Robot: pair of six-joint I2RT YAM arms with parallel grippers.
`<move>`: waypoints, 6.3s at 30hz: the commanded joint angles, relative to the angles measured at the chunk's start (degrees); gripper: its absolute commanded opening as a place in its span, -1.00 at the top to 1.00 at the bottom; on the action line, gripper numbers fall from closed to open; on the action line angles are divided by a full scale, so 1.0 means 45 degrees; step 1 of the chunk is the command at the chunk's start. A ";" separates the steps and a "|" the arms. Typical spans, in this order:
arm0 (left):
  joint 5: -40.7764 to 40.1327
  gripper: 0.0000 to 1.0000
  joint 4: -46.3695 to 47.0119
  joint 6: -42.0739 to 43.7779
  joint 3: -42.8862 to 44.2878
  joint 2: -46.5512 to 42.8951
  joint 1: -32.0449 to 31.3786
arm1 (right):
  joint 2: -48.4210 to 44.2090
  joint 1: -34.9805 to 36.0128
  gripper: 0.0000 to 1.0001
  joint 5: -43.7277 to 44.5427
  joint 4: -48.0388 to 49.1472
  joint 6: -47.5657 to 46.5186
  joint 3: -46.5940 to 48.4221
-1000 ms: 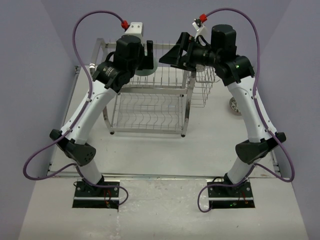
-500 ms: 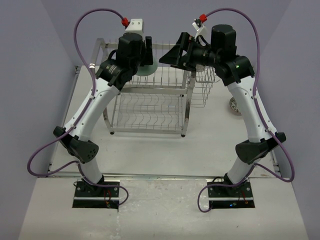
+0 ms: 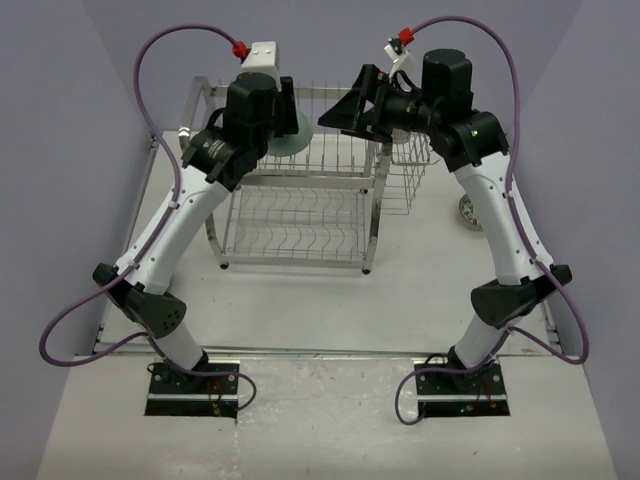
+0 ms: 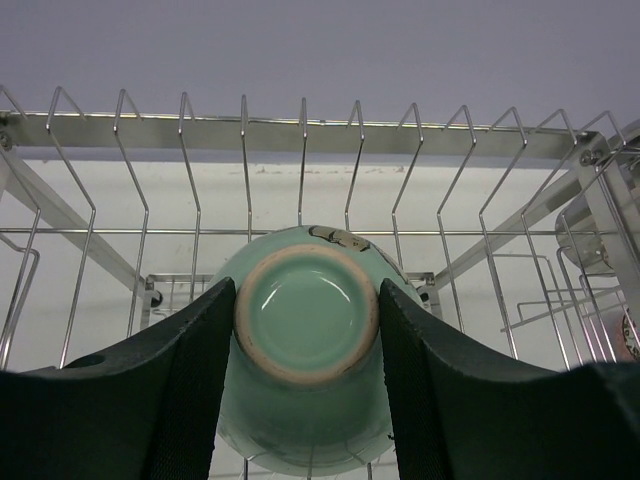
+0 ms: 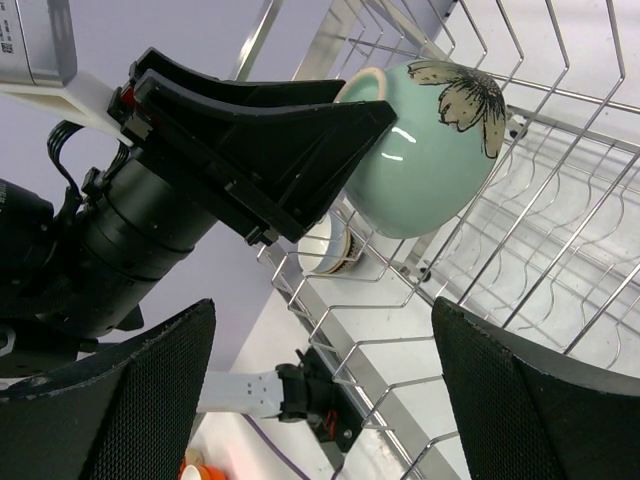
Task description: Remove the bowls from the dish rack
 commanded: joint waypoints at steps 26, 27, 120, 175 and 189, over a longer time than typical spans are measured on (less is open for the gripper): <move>-0.0477 0.04 -0.1390 -0.0513 -0.1406 -0.1465 0.0554 | 0.1696 0.0641 -0.85 -0.0990 0.0411 0.1211 0.0943; -0.0477 0.04 -0.1390 -0.0532 -0.1446 -0.1543 0.0574 | 0.1735 0.0699 -0.85 -0.0951 0.0412 0.1211 0.0884; 0.6142 0.24 0.0913 -0.1000 -0.2794 -0.1973 0.1726 | 0.4743 0.1130 0.28 -0.3861 0.5782 0.4804 0.0786; 0.6768 -0.35 0.1168 -0.1704 -0.2756 -0.1818 0.1746 | 0.3414 0.0700 1.00 -0.3665 0.5334 0.3652 0.0474; 0.7647 1.00 0.1638 -0.2231 -0.2794 -0.1388 0.1785 | 0.4137 0.0583 1.00 -0.3685 0.5822 0.4180 0.1430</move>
